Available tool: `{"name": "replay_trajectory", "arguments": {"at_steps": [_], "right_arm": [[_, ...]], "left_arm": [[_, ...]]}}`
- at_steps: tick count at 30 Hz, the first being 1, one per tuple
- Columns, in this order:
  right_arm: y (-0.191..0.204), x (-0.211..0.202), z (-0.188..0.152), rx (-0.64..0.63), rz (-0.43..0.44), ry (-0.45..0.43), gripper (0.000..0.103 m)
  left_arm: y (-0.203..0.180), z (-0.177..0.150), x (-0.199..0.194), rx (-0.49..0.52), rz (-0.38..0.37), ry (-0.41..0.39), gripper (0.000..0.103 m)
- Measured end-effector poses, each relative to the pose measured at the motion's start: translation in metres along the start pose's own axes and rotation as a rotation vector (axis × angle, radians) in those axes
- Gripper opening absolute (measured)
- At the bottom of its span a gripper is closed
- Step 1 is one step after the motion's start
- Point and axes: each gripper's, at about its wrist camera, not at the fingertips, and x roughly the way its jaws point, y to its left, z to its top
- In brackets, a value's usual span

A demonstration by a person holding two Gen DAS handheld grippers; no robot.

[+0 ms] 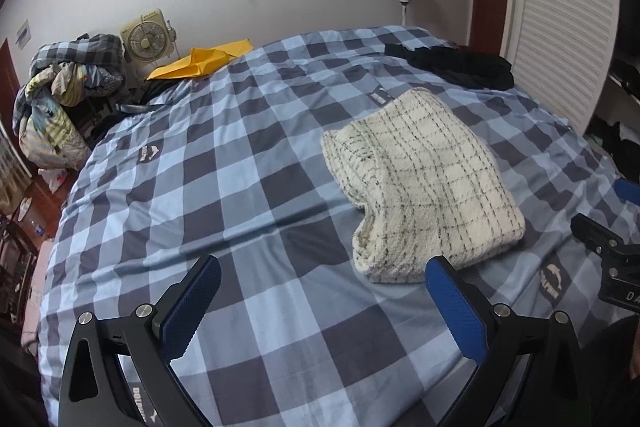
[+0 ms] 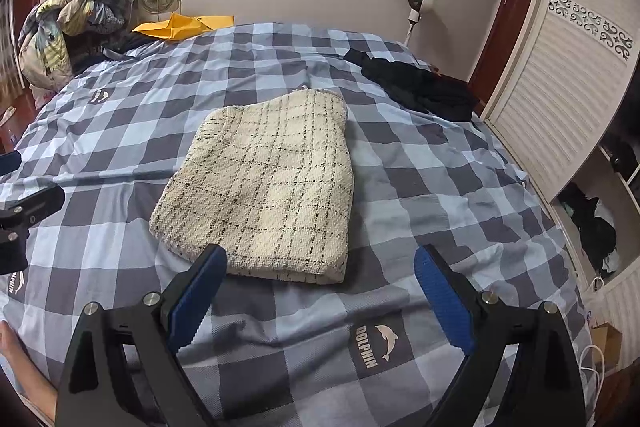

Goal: Fold small clothes

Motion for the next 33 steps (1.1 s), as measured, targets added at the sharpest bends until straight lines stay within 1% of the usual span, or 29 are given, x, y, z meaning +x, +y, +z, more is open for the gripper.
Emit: {"name": "replay_trajectory", "arguments": {"at_steps": [12, 16, 20, 27, 33], "right_arm": [[0.0008, 0.0004, -0.0004, 0.001, 0.000, 0.008, 0.093], [0.0007, 0.0004, -0.0003, 0.000, 0.000, 0.009, 0.093], [0.0004, 0.0005, -0.0002, 0.000, 0.001, 0.009, 0.093], [0.0004, 0.0005, -0.0003, 0.000, 0.000, 0.009, 0.093], [0.0002, 0.0005, -0.0002, 0.000, 0.002, 0.009, 0.093]], "left_arm": [[-0.0029, 0.0003, -0.0006, 0.015, -0.007, -0.011, 0.103], [-0.0045, 0.0025, -0.0024, 0.022, 0.002, -0.027, 0.103], [-0.0050, 0.0035, 0.0012, 0.010, -0.008, -0.001, 0.103], [-0.0053, 0.0018, 0.0021, 0.011, -0.004, 0.001, 0.103], [-0.0069, 0.0002, 0.0037, 0.010, -0.020, 0.013, 0.103]]}}
